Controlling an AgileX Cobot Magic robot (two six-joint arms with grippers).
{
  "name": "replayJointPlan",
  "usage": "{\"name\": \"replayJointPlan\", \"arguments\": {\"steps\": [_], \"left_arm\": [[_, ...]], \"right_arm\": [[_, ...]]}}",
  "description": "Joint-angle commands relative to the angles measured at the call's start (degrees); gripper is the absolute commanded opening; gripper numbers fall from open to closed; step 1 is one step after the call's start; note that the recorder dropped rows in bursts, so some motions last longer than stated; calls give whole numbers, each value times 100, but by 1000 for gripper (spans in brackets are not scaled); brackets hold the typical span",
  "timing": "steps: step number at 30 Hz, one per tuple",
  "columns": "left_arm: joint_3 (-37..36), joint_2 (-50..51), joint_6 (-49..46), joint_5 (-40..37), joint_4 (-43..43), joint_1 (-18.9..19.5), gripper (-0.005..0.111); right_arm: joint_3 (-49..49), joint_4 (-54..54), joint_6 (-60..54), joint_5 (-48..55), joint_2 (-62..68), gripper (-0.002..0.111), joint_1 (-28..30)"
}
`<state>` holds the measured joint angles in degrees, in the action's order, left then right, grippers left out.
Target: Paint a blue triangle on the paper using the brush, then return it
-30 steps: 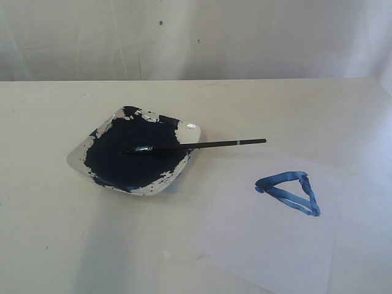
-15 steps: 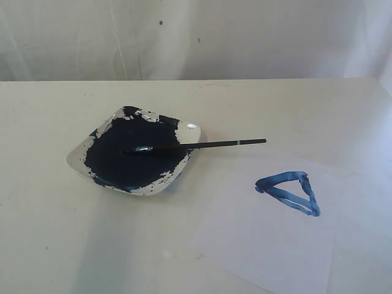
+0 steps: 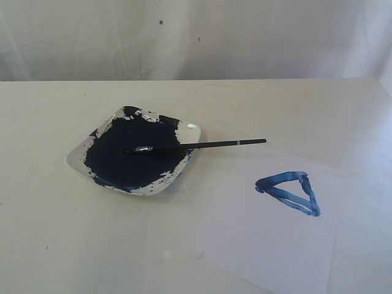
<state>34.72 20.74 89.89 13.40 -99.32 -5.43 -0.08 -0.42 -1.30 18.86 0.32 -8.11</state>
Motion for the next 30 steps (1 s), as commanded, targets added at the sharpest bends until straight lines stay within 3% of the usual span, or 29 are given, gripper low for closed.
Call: {"name": "replayJointPlan", "arguments": {"steps": [1, 4, 7, 9, 12, 13, 15, 17, 20, 22, 25, 30], "left_arm": [[2, -786, 996, 108, 6, 6, 0], [2, -1007, 3152, -407, 1089, 6, 0], [2, -1058, 3142, -796, 4483, 6, 0], [-41, -1058, 3136, -880, 5334, 6, 0], [-193, -1058, 2911, -1340, 5577, 6, 0], [-289, -1058, 2457, -1579, 5814, 6, 0], [-480, -1058, 752, -2391, 7331, 16, 0], [-732, -1058, -1984, -3502, 8888, 28, 0], [-1338, -1068, -6002, -4067, 9310, 28, 0], [-1711, -1068, -7705, -3998, 9651, 28, 0], [-2238, -1079, -8989, -3529, 9891, 28, 0], [-3154, -1079, -8989, -2613, 9891, 28, 0]], "right_arm": [[8, -14, 5, -47, -32, 0, 20], [8, -14, 5, -47, -32, 0, 20], [8, -14, 5, -47, -32, 0, 20], [8, -14, 5, -47, -32, 0, 20], [8, -14, 5, -47, -32, 0, 20], [8, -14, 5, -47, -32, 0, 20], [8, -14, 5, -47, -32, 0, 20], [8, -14, 5, -47, -32, 0, 20], [8, -14, 5, -47, -32, 0, 20], [8, -14, 5, -47, -32, 0, 20], [8, -14, 5, -47, -32, 0, 20], [8, -3, 5, -47, -32, 0, 20]]}}
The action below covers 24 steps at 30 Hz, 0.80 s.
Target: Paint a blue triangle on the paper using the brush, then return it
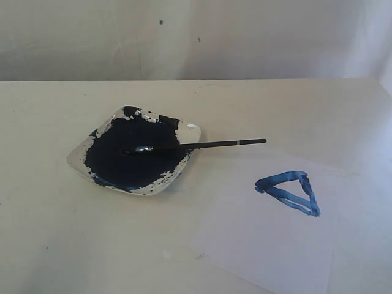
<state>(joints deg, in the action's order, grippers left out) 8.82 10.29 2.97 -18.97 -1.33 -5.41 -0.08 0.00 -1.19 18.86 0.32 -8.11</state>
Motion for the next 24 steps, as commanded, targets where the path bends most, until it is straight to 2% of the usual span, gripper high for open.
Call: {"name": "replayJointPlan", "arguments": {"steps": [1, 3, 5, 8, 10, 15, 19, 24], "left_arm": [[-789, -33, -297, 800, 92, 25, 0], [-882, -33, -164, 1012, 92, 25, 0], [-882, -175, -84, 544, 92, 25, 0], [-882, -602, -84, 539, 92, 25, 0], [-882, -1029, -84, 539, 92, 117, 0], [-882, -1029, -84, 477, 92, 695, 0], [-882, -1029, -189, 477, 21, 1004, 0], [-882, -1029, -103, 477, 21, 1050, 0]], "right_arm": [[8, -45, -6, -47, -32, 0, 20], [8, -33, -6, -47, -32, 0, 20], [8, -33, -6, -47, -32, 0, 20], [8, -33, -6, -47, -32, 0, 20], [8, -33, -6, -47, -32, 0, 20], [8, -33, -6, -47, -32, 0, 20], [8, -33, -6, -47, -32, 0, 20], [8, -33, -6, -47, -32, 0, 20]]}}
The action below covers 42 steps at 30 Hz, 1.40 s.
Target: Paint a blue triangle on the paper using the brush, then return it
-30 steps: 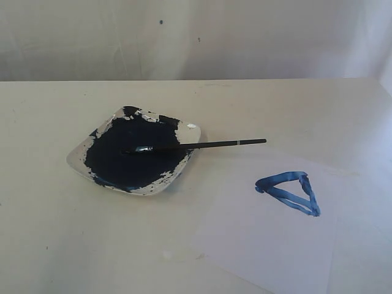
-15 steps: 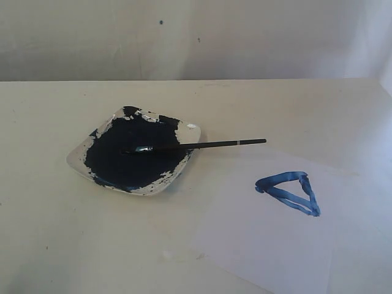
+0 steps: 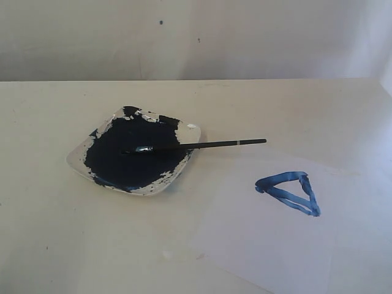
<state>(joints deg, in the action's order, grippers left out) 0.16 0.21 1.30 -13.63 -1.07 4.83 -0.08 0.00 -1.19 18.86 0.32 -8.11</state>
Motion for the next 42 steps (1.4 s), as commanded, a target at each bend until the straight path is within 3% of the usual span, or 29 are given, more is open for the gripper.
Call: {"name": "replayJointPlan", "arguments": {"steps": [1, 15, 20, 42], "left_arm": [[-16, -21, 64, -57, -4, 27, 0], [-16, -21, 17, -34, -4, 38, 0], [-16, -21, 17, -34, -4, 247, 0], [-16, -21, 17, -34, -4, 249, 0]], "right_arm": [[8, -33, -6, -47, -32, 0, 20], [8, -33, -6, -47, -32, 0, 20], [8, -33, -6, -47, -32, 0, 20], [8, -33, -6, -47, -32, 0, 20]]}}
